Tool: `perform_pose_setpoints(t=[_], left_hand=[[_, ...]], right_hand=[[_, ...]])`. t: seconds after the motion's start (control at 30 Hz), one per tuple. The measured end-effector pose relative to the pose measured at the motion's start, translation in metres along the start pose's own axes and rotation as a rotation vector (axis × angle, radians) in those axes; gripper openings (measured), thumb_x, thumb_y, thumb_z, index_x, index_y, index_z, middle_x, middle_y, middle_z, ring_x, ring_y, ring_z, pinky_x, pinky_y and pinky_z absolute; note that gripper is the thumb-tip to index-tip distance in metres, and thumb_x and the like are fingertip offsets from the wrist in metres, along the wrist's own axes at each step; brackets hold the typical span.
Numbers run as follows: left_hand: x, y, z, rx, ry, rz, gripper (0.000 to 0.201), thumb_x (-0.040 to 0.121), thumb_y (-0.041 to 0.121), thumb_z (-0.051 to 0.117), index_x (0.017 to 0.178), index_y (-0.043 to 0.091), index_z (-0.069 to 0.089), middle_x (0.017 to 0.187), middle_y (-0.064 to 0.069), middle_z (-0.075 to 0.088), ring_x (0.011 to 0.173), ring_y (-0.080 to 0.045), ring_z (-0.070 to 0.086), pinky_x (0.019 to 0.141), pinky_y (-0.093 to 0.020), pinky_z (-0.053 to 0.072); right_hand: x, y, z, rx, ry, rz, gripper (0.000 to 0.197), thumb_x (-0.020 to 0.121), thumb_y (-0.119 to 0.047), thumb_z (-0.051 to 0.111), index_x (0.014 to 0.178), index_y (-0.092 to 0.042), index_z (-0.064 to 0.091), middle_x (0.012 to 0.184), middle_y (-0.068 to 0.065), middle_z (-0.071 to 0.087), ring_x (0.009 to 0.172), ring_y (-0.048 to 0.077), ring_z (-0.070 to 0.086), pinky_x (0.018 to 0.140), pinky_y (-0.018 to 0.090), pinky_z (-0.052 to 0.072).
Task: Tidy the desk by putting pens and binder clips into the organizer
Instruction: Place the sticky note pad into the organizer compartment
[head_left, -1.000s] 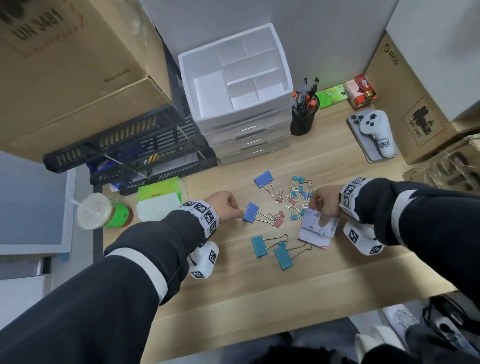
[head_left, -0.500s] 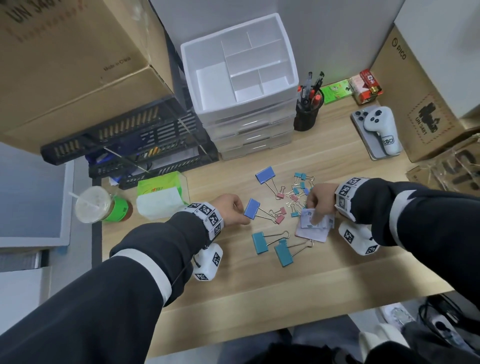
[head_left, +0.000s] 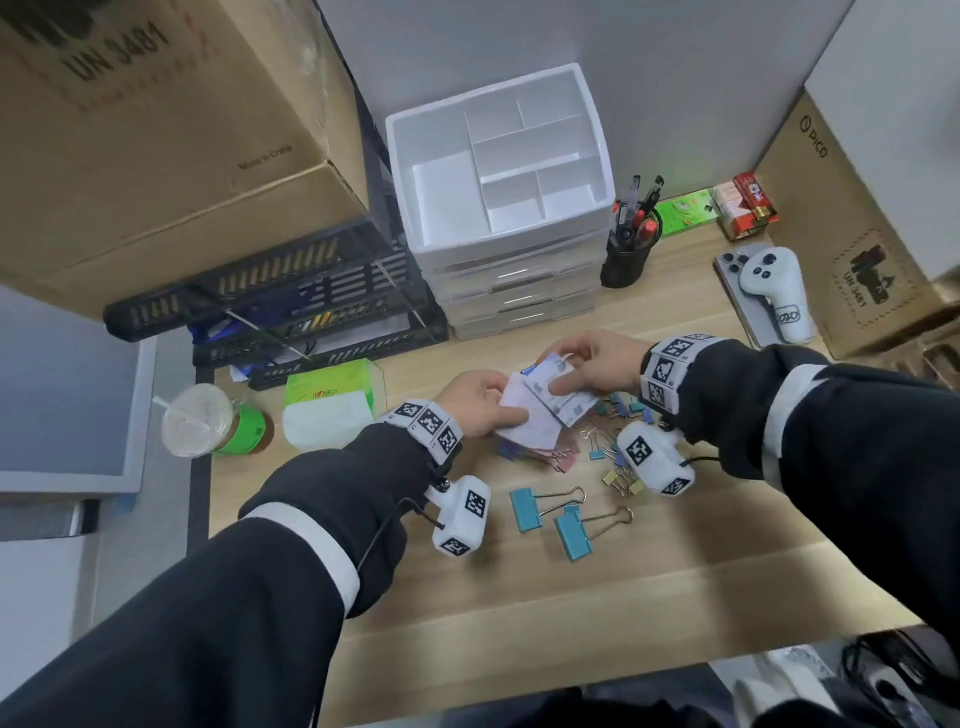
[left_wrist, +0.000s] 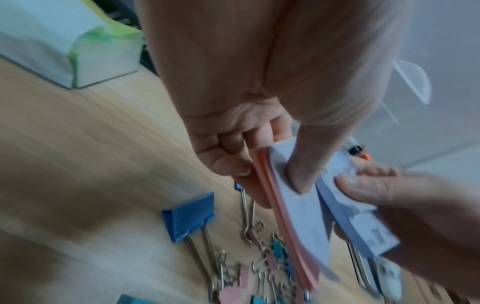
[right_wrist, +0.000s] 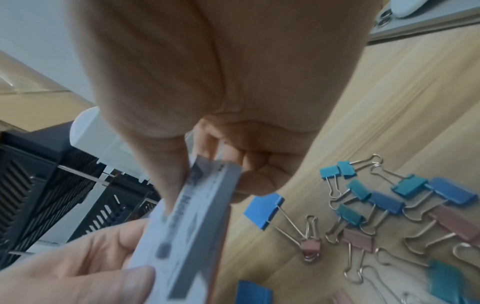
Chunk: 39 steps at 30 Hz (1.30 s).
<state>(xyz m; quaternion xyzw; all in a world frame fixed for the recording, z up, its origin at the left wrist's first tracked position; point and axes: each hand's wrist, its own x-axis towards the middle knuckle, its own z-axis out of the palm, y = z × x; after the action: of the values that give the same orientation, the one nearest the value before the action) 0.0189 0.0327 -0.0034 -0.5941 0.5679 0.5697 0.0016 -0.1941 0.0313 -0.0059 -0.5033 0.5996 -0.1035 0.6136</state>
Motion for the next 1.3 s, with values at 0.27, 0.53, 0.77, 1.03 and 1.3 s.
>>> perform_pose_setpoints(t=[0.27,0.53,0.77,1.03,1.3], left_hand=[[0.005,-0.013,-0.014,-0.212,0.124,-0.07,0.038,0.07,0.0,0.077,0.096,0.017,0.055,0.103,-0.019,0.067,0.091,-0.036,0.067,0.077,-0.049,0.058],[0.004,-0.005,-0.011,-0.369,0.102,-0.09,0.016,0.102,0.015,0.055,0.097,0.004,0.066,0.094,-0.021,0.064,0.067,-0.025,0.063,0.048,-0.029,0.058],[0.004,-0.003,-0.016,-0.342,0.136,-0.083,0.012,0.098,0.01,0.059,0.094,0.005,0.07,0.085,-0.016,0.07,0.048,-0.012,0.061,0.045,-0.021,0.051],[-0.006,0.005,-0.012,-0.514,0.073,-0.071,0.002,0.097,0.002,0.06,0.098,0.003,0.061,0.09,-0.016,0.072,0.065,-0.019,0.073,0.062,-0.028,0.063],[-0.013,0.011,-0.017,-0.578,0.074,-0.082,0.006,0.097,0.006,0.061,0.096,0.0,0.063,0.099,-0.025,0.073,0.083,-0.036,0.074,0.074,-0.041,0.063]], right_hand=[[0.004,0.002,-0.005,0.187,0.07,0.121,0.006,0.093,-0.006,0.064,0.095,-0.009,0.069,0.1,0.022,0.073,0.085,0.033,0.071,0.078,0.043,0.06],[0.004,-0.005,0.001,0.305,0.082,0.135,0.009,0.093,-0.002,0.062,0.102,-0.004,0.063,0.106,0.026,0.071,0.078,0.029,0.071,0.05,0.023,0.057],[-0.005,-0.012,0.011,0.375,0.097,0.13,0.035,0.091,0.011,0.051,0.117,-0.01,0.059,0.103,0.018,0.061,0.087,0.03,0.069,0.058,0.035,0.063],[-0.001,-0.005,0.018,0.08,0.273,0.095,0.014,0.087,-0.018,0.073,0.077,-0.013,0.064,0.073,0.009,0.069,0.055,0.015,0.06,0.052,0.023,0.051],[-0.002,-0.002,0.028,0.303,0.19,0.145,0.013,0.088,0.0,0.065,0.081,-0.007,0.057,0.079,0.022,0.074,0.074,0.037,0.074,0.085,0.054,0.055]])
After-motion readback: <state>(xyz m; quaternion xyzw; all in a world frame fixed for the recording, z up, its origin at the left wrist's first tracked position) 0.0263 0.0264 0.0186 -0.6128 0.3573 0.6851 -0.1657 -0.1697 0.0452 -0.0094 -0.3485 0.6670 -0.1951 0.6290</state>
